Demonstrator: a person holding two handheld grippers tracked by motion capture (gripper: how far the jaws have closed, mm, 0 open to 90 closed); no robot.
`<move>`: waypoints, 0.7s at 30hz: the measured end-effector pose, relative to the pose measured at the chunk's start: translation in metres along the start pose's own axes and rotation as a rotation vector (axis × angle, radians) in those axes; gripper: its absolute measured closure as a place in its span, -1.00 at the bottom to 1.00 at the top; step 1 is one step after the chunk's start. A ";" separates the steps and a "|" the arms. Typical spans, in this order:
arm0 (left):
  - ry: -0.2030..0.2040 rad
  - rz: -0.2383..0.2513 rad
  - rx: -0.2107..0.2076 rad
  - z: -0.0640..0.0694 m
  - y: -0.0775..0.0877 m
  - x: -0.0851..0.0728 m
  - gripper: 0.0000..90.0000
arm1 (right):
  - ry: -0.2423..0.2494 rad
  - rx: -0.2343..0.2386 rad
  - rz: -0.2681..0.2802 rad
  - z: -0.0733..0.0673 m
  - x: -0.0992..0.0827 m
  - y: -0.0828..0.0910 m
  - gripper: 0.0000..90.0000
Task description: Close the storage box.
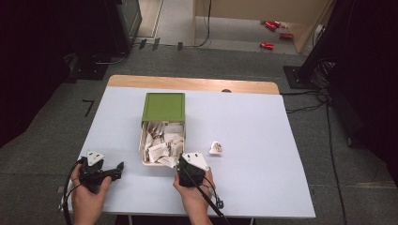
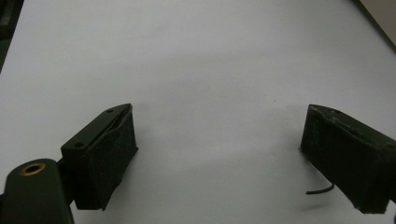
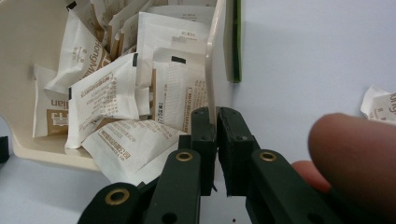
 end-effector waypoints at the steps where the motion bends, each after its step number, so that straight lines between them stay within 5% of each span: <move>1: 0.000 0.000 0.000 0.000 0.000 0.000 -0.76 | 0.000 -0.005 -0.002 -0.001 0.001 0.000 0.93; 21: 0.000 0.000 0.000 0.000 0.000 0.000 -0.76 | -0.012 -0.028 -0.018 -0.005 0.015 -0.009 0.95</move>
Point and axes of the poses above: each handheld gripper's, and its own axes: y roughly backward along the jaws, x roughly out of its top, z roughly to its right, the point moved 3 cm from there along -y, roughly forward along the jaws, and after that the axes turned 9 degrees about -y, right-handed, at the moved point
